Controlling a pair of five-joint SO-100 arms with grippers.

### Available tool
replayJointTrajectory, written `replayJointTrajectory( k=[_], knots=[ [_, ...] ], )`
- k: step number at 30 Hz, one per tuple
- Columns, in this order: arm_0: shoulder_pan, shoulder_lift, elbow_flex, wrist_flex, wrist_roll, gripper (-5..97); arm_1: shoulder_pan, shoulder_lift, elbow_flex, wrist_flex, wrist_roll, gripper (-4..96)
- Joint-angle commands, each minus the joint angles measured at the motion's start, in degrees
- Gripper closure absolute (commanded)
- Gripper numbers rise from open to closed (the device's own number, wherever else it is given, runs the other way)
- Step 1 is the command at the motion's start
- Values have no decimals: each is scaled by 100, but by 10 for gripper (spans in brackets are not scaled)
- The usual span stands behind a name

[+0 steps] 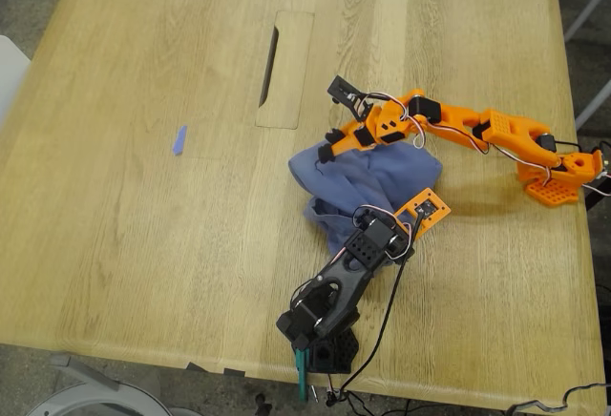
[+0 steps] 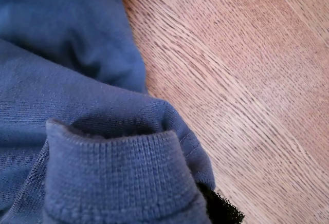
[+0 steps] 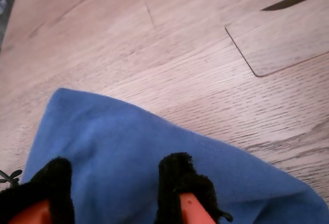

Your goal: Fold a T-shirt

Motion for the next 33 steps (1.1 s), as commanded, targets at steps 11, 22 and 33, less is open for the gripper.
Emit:
replayJointTrajectory(
  k=[11, 22, 33],
  knots=[
    [220, 97, -387, -44, -9, 918, -97, -650, -281, -527, 44, 692],
    [-281, 176, -264, -18, -26, 918, 299, -237, -281, -475, -141, 909],
    [-1116, 606, 26, 237, -62, 918, 281, 809, -290, 1143, -158, 912]
  ],
)
